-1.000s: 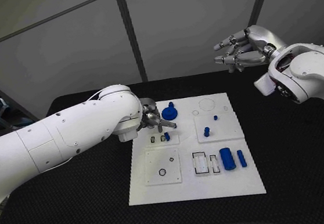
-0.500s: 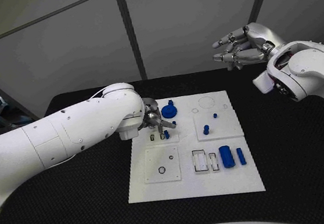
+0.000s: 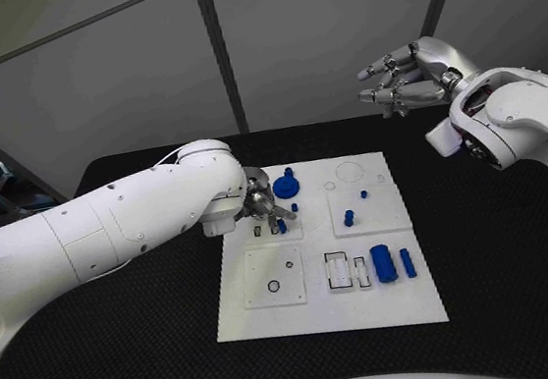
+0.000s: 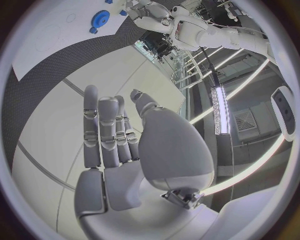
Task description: Assemble the parts on the task board
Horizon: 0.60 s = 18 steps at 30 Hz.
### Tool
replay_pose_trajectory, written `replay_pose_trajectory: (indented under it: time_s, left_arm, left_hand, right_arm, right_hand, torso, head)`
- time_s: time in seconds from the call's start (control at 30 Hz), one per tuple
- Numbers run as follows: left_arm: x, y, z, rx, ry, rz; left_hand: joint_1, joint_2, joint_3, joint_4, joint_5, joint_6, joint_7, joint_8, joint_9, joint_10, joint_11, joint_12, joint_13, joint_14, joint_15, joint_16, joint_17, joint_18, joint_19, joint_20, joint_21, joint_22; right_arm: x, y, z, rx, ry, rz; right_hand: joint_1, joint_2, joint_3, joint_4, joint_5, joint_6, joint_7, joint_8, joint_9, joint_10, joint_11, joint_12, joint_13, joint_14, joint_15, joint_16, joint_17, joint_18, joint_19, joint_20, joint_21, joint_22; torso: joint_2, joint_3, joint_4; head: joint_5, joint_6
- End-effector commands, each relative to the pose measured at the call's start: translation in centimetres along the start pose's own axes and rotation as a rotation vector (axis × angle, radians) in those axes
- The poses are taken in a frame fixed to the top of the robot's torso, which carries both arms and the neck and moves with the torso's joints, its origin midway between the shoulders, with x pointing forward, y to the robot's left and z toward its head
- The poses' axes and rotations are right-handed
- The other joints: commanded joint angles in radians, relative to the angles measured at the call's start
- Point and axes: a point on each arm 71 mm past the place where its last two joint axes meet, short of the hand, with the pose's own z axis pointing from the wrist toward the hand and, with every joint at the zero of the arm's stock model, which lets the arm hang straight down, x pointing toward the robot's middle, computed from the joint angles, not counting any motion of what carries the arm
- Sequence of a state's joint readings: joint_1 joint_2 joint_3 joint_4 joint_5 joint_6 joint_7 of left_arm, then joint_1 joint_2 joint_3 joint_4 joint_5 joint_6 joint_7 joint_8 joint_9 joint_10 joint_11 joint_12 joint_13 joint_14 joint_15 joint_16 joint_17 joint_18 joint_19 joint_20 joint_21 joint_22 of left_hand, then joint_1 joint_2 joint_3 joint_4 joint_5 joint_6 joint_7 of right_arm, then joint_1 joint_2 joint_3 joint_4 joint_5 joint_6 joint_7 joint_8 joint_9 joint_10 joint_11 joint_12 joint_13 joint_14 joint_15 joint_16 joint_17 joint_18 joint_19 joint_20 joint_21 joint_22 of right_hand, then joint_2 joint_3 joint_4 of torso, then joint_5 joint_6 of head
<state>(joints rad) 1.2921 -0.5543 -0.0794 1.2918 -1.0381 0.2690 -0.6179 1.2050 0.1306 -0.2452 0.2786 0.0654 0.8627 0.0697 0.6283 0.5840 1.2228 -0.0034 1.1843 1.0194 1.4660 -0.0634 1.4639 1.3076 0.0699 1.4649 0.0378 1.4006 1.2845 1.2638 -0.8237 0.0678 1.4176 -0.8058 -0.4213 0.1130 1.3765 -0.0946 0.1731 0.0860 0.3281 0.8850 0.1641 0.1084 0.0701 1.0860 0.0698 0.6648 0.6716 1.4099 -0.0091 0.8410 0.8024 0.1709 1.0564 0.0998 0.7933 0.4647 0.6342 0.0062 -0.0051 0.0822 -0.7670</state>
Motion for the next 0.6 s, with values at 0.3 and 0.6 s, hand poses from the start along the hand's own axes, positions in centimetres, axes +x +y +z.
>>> replay_pose_trajectory:
  time_s: [0.3, 0.6]
  left_arm:
    - [0.16, -0.31, 0.05, -0.007, 0.02, 0.022]
    - [0.23, -0.5, 0.08, -0.004, 0.024, 0.025]
  left_hand:
    - [0.039, 0.006, 0.033, -0.005, 0.005, -0.013, -0.002, 0.011, 0.013, -0.003, 0.0, 0.008, 0.003, 0.07, -0.005, -0.004, 0.15, -0.018, 0.025, -0.003, 0.01, 0.009]
    - [0.065, 0.007, 0.063, -0.011, 0.005, -0.015, -0.003, 0.014, 0.021, -0.001, -0.001, 0.01, 0.005, 0.07, -0.006, -0.004, 0.151, -0.019, 0.026, -0.004, 0.014, 0.016]
  right_arm:
    - [0.06, 0.16, 0.09, -0.006, 0.012, 0.002]
    - [0.2, 0.19, 0.17, -0.005, 0.018, 0.003]
  right_hand:
    - [0.012, -0.002, 0.007, -0.001, 0.012, -0.008, 0.0, 0.004, 0.002, 0.006, 0.001, -0.005, -0.002, 0.007, 0.001, -0.005, 0.004, 0.013, 0.009, 0.001, -0.006, -0.003]
    - [0.013, -0.002, 0.009, -0.002, 0.018, -0.008, 0.0, 0.004, 0.002, 0.006, 0.001, -0.005, -0.003, 0.008, 0.001, -0.007, 0.004, 0.013, 0.011, 0.001, -0.008, -0.004]
  torso:
    - [0.001, -0.0002, 0.0001]
    - [0.001, -0.0002, 0.0]
  head:
    - [-0.001, -0.005]
    - [-0.002, -0.008]
